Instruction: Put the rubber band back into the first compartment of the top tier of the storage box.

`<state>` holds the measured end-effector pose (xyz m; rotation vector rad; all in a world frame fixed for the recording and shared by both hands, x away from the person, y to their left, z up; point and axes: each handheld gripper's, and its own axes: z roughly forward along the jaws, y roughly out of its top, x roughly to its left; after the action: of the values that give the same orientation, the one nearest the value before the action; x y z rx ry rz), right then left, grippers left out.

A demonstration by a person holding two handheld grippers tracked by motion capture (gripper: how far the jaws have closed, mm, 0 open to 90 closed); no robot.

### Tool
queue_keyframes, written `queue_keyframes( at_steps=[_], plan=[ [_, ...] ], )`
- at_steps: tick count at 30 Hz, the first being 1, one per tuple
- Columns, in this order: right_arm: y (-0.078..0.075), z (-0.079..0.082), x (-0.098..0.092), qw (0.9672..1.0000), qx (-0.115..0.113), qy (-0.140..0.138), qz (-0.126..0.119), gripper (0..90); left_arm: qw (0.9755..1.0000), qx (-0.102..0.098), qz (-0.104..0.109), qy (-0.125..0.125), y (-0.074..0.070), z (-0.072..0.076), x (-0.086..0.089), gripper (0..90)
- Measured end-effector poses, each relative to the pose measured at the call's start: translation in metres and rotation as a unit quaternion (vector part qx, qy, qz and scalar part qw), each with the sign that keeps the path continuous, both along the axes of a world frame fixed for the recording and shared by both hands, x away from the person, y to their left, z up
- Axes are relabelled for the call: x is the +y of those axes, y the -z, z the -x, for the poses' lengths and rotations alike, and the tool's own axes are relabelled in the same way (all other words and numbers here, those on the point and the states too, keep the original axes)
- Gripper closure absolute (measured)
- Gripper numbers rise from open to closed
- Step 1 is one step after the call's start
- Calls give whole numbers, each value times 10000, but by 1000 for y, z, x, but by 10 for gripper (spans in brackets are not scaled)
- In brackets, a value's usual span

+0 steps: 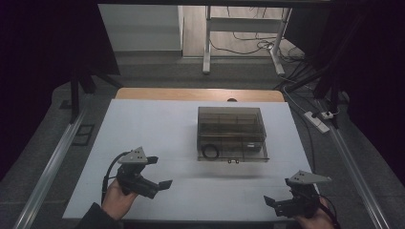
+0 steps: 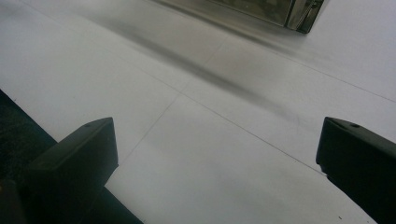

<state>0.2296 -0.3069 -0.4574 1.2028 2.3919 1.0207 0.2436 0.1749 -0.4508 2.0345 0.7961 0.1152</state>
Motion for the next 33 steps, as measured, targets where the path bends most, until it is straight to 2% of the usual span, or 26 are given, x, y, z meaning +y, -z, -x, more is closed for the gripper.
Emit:
queue_keyframes(
  at_steps=[17,33],
  plan=[
    [0,0,0,10000,-4,1,8,0,9987,-33,236,-451,9,24,37,0],
    [0,0,1,10000,15,15,17,0,9946,46,291,-992,22,49,79,0]
  ],
)
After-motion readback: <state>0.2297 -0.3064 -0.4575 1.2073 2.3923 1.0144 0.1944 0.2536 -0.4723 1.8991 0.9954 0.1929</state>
